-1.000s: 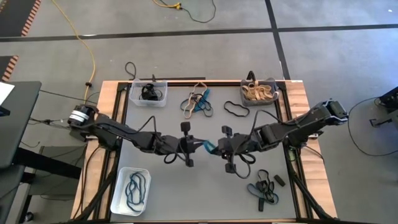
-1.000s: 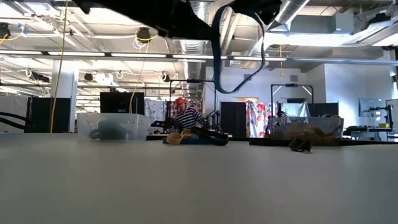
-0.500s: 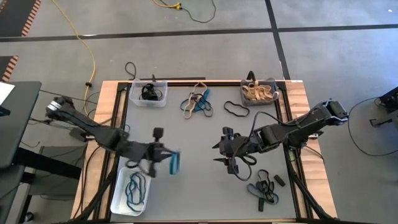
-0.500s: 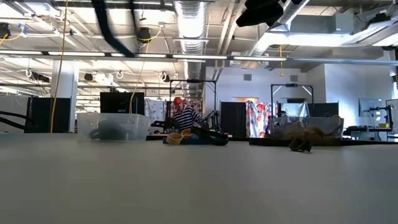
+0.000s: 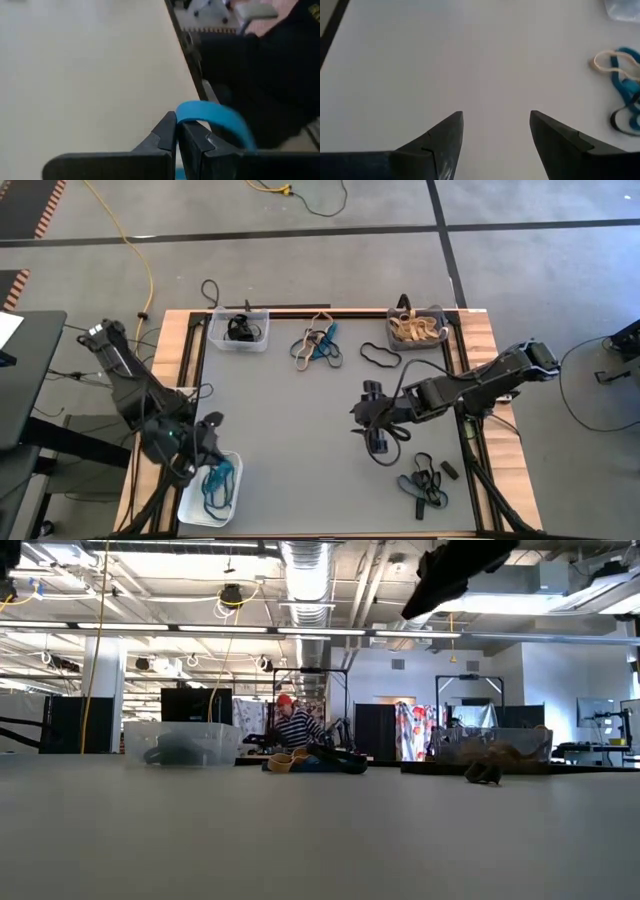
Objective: Sort rubber bands into baskets
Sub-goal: Put the blue rubber band into the white bin, then put the black rubber band into the transparent bin
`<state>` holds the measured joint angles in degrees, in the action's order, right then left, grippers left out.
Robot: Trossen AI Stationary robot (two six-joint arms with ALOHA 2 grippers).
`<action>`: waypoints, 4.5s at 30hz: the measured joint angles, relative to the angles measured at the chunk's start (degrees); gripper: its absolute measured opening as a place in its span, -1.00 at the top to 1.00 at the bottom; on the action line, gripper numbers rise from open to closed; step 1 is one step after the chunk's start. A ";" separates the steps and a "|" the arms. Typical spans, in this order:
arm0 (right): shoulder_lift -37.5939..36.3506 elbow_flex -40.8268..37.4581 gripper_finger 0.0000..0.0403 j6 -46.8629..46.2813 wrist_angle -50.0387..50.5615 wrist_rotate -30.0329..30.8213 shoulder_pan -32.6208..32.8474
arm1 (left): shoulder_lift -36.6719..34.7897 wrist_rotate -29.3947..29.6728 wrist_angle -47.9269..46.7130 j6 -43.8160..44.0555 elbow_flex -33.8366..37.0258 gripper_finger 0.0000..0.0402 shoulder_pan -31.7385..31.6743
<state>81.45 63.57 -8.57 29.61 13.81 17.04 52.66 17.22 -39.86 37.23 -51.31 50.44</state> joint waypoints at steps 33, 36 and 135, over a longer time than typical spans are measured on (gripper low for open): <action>-0.09 -2.58 -0.29 -28.28 24.45 1.16 16.51 | 19.73 -19.12 -12.14 32.21 0.02 0.25 5.00; -0.09 -4.93 -0.29 -33.81 24.44 0.90 19.46 | 17.25 -17.51 -10.35 32.19 0.02 0.09 5.00; -1.60 -29.53 0.88 5.32 -49.01 -6.52 -7.91 | 50.59 -23.25 84.56 -29.05 4.10 0.02 -48.88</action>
<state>79.85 34.04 -3.25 -19.40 7.29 9.13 103.24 -6.04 44.70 8.18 -47.21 1.56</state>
